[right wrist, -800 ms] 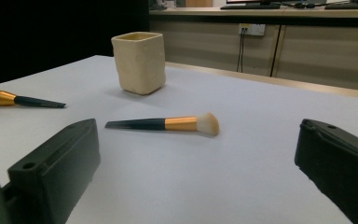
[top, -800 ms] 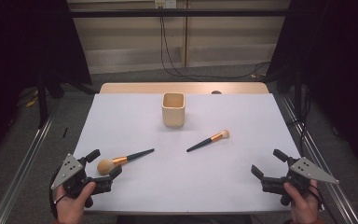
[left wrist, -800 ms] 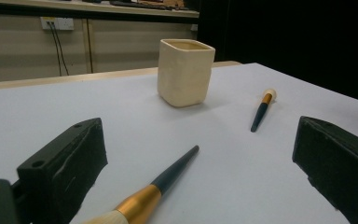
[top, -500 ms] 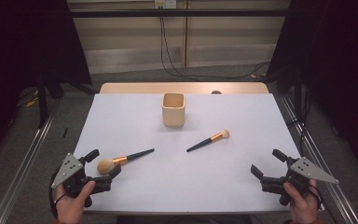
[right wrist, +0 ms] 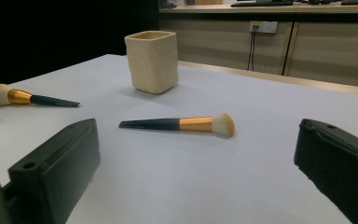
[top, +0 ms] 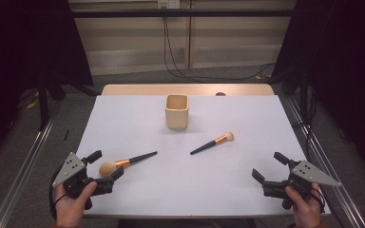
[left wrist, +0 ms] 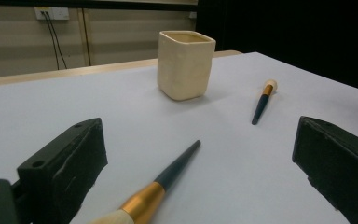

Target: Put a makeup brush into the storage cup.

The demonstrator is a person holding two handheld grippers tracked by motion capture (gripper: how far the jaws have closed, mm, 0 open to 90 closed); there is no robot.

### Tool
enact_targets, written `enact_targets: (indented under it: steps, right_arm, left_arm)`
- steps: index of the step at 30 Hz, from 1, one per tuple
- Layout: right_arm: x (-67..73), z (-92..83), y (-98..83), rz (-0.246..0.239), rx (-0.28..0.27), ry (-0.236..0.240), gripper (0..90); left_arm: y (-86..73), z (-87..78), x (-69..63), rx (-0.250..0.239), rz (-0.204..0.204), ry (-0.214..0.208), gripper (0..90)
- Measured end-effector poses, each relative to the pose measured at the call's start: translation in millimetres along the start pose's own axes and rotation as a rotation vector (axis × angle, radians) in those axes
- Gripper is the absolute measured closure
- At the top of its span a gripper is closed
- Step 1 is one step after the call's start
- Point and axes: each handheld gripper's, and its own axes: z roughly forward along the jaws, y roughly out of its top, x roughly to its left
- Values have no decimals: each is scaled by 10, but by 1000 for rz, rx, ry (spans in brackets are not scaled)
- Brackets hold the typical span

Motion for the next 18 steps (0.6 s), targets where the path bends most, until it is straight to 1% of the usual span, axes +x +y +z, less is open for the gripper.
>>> enact_targets:
  steps: [1, 4, 6, 8, 9, 11, 13, 14, 15, 17, 18]
  right_arm:
    - [-4, 1, -1, 0, 0, 0, 0]
    - [-19, 10, -3, 0, 1, -3, 0]
    - [-25, 18, -4, 5, 4, -3, 0]
    - [-21, 18, -5, -1, 7, -1, 0]
    - [-7, 8, -4, -13, 6, 2, 0]
    - [5, 4, -4, -12, 7, 7, 0]
    - [17, 5, -4, -21, 7, 10, 0]
    - [19, 8, -2, -13, 6, 10, 0]
    - [19, 8, -2, -13, 6, 10, 0]
    - [16, 10, -3, -13, 7, 9, 0]
    - [14, 11, -3, -12, 7, 7, 0]
  left_arm:
    - [15, 11, 12, -2, -3, -2, 27]
    - [56, 66, 59, 9, 15, 6, 27]
    - [78, 105, 82, 6, 19, 7, 27]
    - [91, 146, 103, -1, 37, 5, 27]
    - [95, 165, 115, -3, 38, 0, 29]
    - [117, 191, 130, -4, 29, 7, 29]
    - [151, 224, 138, -3, 50, 14, 29]
    - [169, 240, 145, -2, 52, 12, 29]
    - [187, 257, 154, -4, 47, 12, 29]
    - [223, 280, 148, -2, 24, 28, 29]
    - [244, 291, 143, 3, 27, 30, 29]
